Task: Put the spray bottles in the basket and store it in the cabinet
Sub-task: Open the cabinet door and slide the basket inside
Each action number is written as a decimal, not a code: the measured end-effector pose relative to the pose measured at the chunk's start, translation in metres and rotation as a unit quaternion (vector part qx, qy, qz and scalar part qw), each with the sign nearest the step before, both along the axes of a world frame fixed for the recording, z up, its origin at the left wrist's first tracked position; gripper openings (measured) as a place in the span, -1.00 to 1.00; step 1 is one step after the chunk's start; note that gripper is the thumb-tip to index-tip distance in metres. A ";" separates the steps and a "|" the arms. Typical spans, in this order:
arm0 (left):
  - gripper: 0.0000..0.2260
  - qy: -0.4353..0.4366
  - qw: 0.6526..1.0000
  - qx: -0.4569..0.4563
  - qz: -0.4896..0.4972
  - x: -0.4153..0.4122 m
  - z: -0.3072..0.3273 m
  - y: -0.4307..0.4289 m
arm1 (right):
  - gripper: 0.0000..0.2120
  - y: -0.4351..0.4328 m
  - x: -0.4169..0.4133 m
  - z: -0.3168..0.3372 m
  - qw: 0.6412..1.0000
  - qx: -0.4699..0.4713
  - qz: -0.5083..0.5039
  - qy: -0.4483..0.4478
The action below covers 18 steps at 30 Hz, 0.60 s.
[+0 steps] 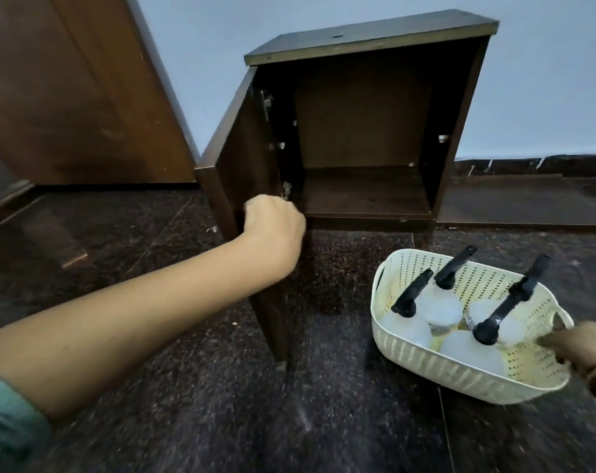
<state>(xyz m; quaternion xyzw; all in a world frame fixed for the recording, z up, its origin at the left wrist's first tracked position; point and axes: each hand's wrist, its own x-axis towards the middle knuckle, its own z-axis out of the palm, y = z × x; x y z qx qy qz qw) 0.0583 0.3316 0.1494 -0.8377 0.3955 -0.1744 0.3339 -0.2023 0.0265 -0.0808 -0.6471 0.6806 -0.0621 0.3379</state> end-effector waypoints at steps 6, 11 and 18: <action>-0.87 0.003 0.998 -0.016 0.057 0.042 -0.014 0.042 | -0.78 0.053 0.042 0.025 0.999 -0.005 0.038 -0.022; -0.80 -0.013 0.994 0.026 0.107 0.076 -0.032 0.061 | -0.76 0.069 0.070 0.032 0.998 -0.002 0.057 -0.038; -0.76 0.013 0.989 0.026 0.146 0.105 -0.050 0.065 | -0.78 0.066 0.089 0.033 0.997 0.007 0.068 -0.031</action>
